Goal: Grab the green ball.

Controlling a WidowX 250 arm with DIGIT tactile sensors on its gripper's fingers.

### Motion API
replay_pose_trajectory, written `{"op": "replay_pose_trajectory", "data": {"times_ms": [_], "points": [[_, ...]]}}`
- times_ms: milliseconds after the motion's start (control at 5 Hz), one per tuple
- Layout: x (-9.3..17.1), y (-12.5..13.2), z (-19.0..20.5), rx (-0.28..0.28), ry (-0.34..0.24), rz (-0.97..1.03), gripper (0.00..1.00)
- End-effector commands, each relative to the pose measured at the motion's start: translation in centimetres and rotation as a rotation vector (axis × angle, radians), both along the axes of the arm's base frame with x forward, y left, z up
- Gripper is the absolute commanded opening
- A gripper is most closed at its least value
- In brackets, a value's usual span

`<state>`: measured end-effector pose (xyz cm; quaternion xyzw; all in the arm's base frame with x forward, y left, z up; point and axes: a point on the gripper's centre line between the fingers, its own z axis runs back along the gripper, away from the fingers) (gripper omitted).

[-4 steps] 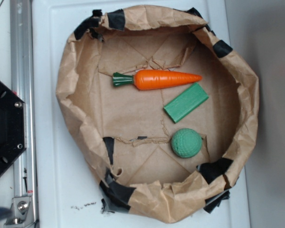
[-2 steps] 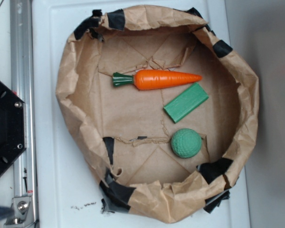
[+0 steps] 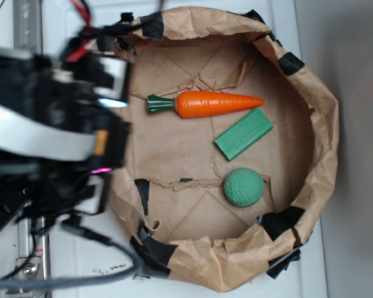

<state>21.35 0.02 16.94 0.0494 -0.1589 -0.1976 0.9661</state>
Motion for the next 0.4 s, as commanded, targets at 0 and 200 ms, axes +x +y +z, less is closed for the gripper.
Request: {"op": "replay_pose_trajectory", "data": {"times_ms": [0,200], "points": [[7.7,1.5,-2.5,-0.138,-0.076,-0.027,1.00],[8.8,0.0,-4.5,-0.180,-0.013,-0.080,1.00]]}}
